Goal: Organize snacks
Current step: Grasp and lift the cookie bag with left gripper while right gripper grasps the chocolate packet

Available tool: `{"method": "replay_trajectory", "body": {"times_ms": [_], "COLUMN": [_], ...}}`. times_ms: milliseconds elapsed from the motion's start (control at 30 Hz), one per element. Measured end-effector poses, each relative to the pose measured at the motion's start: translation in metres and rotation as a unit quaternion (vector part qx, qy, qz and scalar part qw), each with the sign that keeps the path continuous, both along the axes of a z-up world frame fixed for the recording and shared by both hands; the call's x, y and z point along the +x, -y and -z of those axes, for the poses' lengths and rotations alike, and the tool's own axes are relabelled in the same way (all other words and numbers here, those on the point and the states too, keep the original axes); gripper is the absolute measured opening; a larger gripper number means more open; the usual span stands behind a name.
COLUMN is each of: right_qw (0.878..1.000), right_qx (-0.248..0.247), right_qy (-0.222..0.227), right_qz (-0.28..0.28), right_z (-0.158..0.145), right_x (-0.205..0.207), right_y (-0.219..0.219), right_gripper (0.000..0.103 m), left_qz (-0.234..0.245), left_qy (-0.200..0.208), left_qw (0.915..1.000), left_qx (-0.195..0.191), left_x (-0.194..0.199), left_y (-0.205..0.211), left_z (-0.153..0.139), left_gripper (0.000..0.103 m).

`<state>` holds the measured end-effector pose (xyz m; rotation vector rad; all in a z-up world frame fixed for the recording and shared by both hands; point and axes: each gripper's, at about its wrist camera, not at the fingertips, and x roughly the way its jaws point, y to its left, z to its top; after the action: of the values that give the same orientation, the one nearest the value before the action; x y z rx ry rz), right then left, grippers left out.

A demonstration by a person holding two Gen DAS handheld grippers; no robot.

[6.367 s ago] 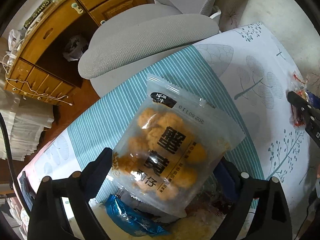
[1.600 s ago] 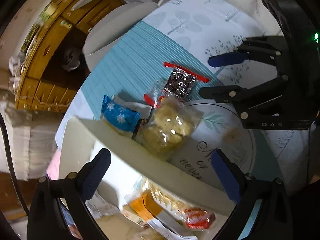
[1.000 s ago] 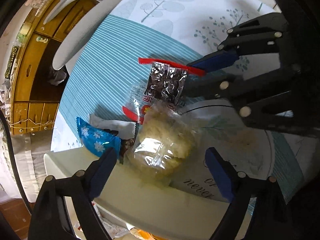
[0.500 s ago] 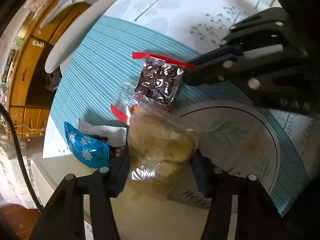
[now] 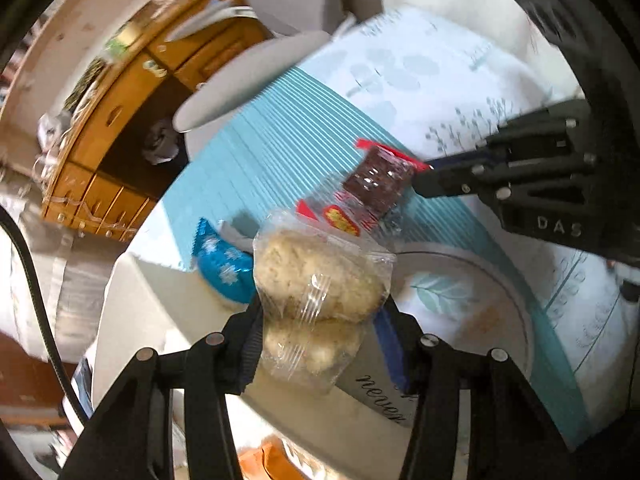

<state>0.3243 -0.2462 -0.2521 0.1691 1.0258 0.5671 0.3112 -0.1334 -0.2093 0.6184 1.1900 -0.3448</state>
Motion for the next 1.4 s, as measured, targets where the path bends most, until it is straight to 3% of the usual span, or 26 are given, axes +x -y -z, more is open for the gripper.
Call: {"method": "replay_trajectory", "body": {"times_ms": [267, 567, 767, 1000, 1200, 1400], "right_qw": [1.0, 1.0, 0.999, 0.998, 0.998, 0.997], "right_qx": [0.0, 0.011, 0.027, 0.044, 0.05, 0.052], "right_qy": [0.017, 0.025, 0.022, 0.034, 0.046, 0.058], "right_qz": [-0.001, 0.015, 0.023, 0.011, -0.008, -0.029], "right_z": [-0.021, -0.043, -0.057, -0.084, -0.105, -0.125], "right_x": [-0.01, -0.015, -0.019, -0.035, -0.051, -0.07], "right_y": [0.001, 0.009, 0.008, -0.004, -0.024, -0.047], "right_gripper": [0.004, 0.004, 0.004, 0.004, 0.004, 0.004], "left_qz": [-0.063, -0.154, -0.246, -0.337, -0.383, -0.41], "left_qy": [0.021, 0.045, 0.05, 0.05, 0.055, 0.06], "left_qw": [0.9963, 0.9809, 0.9583, 0.929, 0.9089, 0.8945], "left_qx": [-0.054, -0.109, -0.136, -0.145, -0.156, -0.168], "left_x": [-0.01, -0.034, -0.06, -0.096, -0.119, -0.139], "left_y": [-0.01, -0.035, -0.077, -0.128, -0.158, -0.178], "left_z": [-0.044, -0.095, -0.118, -0.123, -0.124, -0.124], "left_gripper": [0.049, 0.049, 0.049, 0.049, 0.049, 0.049]}}
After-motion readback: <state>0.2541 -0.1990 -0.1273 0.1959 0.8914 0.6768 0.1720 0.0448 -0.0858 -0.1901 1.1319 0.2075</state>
